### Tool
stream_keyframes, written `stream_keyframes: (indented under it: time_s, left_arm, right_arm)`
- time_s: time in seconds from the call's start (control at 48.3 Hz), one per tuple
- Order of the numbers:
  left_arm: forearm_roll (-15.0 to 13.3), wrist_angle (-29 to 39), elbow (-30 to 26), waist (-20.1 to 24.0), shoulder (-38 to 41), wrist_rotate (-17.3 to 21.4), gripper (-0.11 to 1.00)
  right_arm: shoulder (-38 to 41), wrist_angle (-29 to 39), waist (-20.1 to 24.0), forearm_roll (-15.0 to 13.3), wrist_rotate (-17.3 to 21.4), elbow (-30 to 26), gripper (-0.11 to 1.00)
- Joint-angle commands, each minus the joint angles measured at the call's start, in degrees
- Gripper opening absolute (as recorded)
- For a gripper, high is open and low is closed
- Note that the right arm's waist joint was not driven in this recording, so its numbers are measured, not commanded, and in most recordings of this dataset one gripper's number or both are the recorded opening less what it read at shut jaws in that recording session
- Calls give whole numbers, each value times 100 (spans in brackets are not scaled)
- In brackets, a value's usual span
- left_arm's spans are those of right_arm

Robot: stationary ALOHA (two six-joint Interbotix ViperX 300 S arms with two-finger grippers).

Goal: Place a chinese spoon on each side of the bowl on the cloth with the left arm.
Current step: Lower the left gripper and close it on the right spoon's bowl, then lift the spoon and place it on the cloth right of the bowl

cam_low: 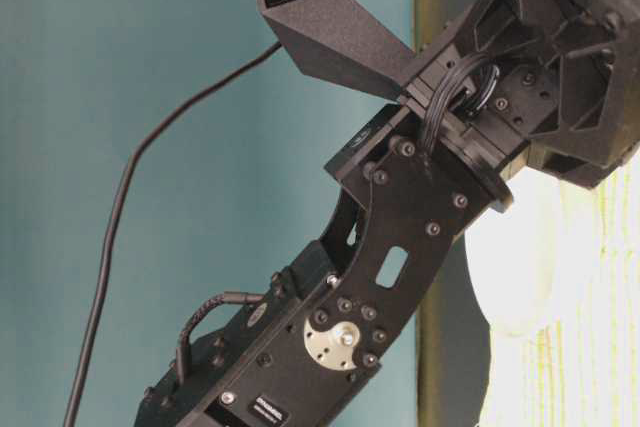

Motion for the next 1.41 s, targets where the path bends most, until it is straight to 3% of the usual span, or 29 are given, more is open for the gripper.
stream_keyframes:
  time_s: [0.0,0.062,0.124,0.352,0.601,0.767,1.077,1.388]
  left_arm:
    - [18,-53,-79,18,-35,26,32]
    - [18,-53,-79,26,-35,35,14]
    - [18,-44,-79,35,-53,53,5]
    - [18,290,-211,158,-308,9,5]
    - [18,1828,-782,519,-976,149,5]
    - [18,2479,-932,958,-1345,492,5]
    - [18,2584,-879,1934,-1591,826,5]
    - [26,2391,-826,2048,-1389,967,5]
  right_arm:
    - [44,-53,0,9,44,-35,0]
    - [44,-62,0,9,44,-35,0]
    - [44,-53,0,9,53,-35,0]
    - [44,-53,0,9,44,-35,0]
    - [44,-53,0,9,44,-35,0]
    - [44,-26,0,9,44,-35,0]
    - [18,-18,0,9,44,-9,0]
    - [18,-44,0,9,44,-9,0]
